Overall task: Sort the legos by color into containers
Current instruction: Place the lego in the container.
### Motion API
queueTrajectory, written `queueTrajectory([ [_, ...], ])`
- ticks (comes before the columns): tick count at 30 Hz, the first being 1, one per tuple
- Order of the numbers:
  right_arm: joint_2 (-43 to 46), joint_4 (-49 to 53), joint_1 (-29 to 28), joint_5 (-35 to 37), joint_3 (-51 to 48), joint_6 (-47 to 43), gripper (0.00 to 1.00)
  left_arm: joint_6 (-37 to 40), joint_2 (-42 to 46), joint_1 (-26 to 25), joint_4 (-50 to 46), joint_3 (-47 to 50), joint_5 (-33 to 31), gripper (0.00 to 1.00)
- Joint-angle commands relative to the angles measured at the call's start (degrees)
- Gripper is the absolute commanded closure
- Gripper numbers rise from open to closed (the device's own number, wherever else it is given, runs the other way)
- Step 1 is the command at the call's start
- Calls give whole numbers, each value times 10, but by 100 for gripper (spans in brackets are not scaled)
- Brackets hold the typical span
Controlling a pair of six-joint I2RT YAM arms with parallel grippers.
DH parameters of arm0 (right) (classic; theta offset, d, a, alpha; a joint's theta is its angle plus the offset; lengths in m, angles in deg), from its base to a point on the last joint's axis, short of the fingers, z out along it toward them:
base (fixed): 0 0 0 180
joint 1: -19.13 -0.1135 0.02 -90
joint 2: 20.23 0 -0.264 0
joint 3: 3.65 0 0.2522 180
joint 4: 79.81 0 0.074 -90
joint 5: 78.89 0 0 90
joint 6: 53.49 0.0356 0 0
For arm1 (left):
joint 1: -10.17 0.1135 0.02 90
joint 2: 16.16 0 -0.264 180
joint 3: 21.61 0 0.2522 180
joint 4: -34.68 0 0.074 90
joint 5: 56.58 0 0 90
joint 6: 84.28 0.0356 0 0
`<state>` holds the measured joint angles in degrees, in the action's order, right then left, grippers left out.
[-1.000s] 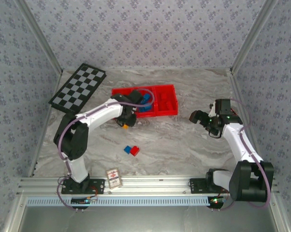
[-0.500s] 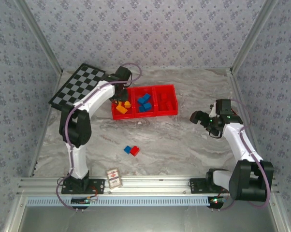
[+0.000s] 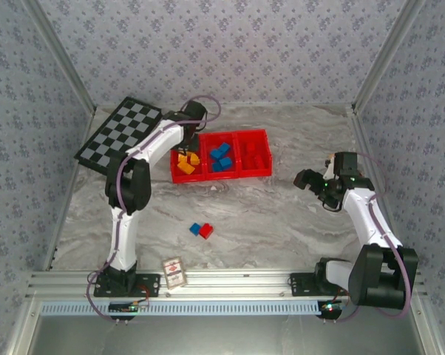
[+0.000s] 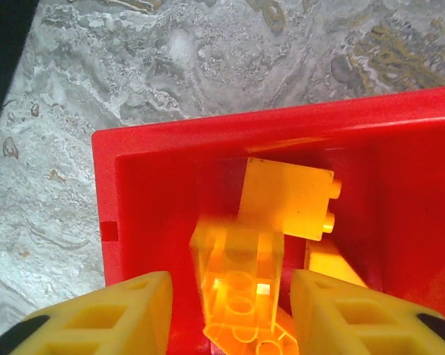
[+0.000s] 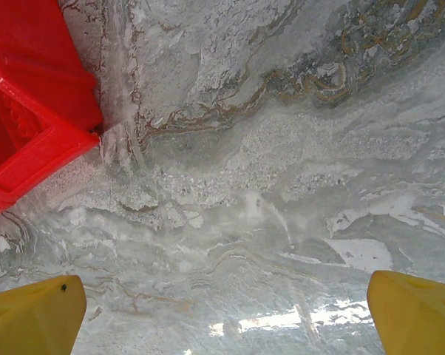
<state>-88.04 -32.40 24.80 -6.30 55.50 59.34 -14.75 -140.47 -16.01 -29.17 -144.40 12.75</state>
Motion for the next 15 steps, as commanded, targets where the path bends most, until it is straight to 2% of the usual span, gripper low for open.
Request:
queueTrajectory([
  [1, 3, 11, 5, -4, 2, -11, 0, -5, 0, 3, -19, -17, -18, 46],
  [7, 4, 10, 6, -3, 1, -12, 0, -6, 40, 2, -3, 26, -5, 37],
  [15, 6, 11, 5, -4, -1, -6, 0, -11, 127, -7, 27, 123, 48, 24],
])
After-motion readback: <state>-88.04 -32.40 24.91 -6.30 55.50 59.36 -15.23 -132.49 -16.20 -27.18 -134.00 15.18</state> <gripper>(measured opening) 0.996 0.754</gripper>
